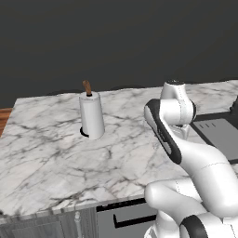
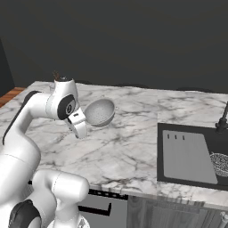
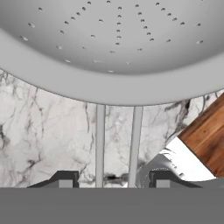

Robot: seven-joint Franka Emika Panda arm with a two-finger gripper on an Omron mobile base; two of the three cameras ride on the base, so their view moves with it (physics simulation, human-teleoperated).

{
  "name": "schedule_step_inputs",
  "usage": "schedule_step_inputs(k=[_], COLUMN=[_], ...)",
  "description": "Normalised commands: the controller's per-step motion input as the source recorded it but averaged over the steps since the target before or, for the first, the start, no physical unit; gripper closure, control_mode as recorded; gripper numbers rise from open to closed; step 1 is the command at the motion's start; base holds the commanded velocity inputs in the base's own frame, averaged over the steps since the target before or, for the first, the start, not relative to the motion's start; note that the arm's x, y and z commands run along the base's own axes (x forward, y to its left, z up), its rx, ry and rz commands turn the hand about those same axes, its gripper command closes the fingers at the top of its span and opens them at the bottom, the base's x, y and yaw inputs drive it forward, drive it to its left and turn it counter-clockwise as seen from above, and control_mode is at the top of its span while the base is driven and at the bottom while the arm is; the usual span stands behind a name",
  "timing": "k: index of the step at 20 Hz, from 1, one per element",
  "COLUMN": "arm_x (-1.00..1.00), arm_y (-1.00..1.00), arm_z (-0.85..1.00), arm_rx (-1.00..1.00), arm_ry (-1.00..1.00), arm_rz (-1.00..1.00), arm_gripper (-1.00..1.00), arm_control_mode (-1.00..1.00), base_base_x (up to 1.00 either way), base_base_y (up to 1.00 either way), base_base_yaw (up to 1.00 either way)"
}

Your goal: Pick the strainer and strainer and place them in the sink. Then turn on the water.

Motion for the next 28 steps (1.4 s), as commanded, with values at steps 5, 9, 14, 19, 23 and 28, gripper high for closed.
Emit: schedule_step_inputs(k=[5,9,14,19,23,28], arm_x=[0.00,-0.01,-0.03,0.00,0.00,0.00], arm_y=[0.00,-0.06,-0.07,0.00,0.00,0.00], arm_z=[0.00,0.00,0.00,0.00,0.00,0.00], arm_rx=[0.00,0.00,0.00,0.00,0.00,0.00], arm_ry=[0.00,-0.01,-0.01,0.00,0.00,0.00], arm_rz=[0.00,0.00,0.00,0.00,0.00,0.00], arm_gripper=[1.00,1.00,1.00,1.00,1.00,1.00], arm_control_mode=[-1.00,-1.00,1.00,1.00,1.00,1.00], base_base_x=[0.00,0.00,-0.02,-0.04,-0.01,-0.13], base_base_y=[0.00,0.00,-0.13,-0.42,-0.49,-0.46], base_base_yaw=[0.00,0.00,0.00,0.00,-0.01,-0.06])
